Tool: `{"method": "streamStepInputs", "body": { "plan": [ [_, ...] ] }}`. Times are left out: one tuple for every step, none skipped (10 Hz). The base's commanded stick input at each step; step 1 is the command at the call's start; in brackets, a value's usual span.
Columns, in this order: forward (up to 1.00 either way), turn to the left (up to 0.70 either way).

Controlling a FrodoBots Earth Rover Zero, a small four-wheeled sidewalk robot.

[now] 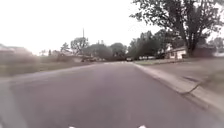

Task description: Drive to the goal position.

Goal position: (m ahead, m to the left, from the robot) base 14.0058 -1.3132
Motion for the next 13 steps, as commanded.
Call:
{"method": "streamStepInputs", "body": {
  "plan": [
    [1.0, 0.0],
    [1.0, 0.0],
    [1.0, -0.01],
    [1.0, -0.12],
    [1.0, -0.28],
    [1.0, -0.11],
    [1.0, 0.0],
    [1.0, 0.0],
    [1.0, 0.0],
    [1.0, 0.0],
    [1.0, 0.0],
    [1.0, 0.0],
    [1.0, 0.0]
  ]
}}
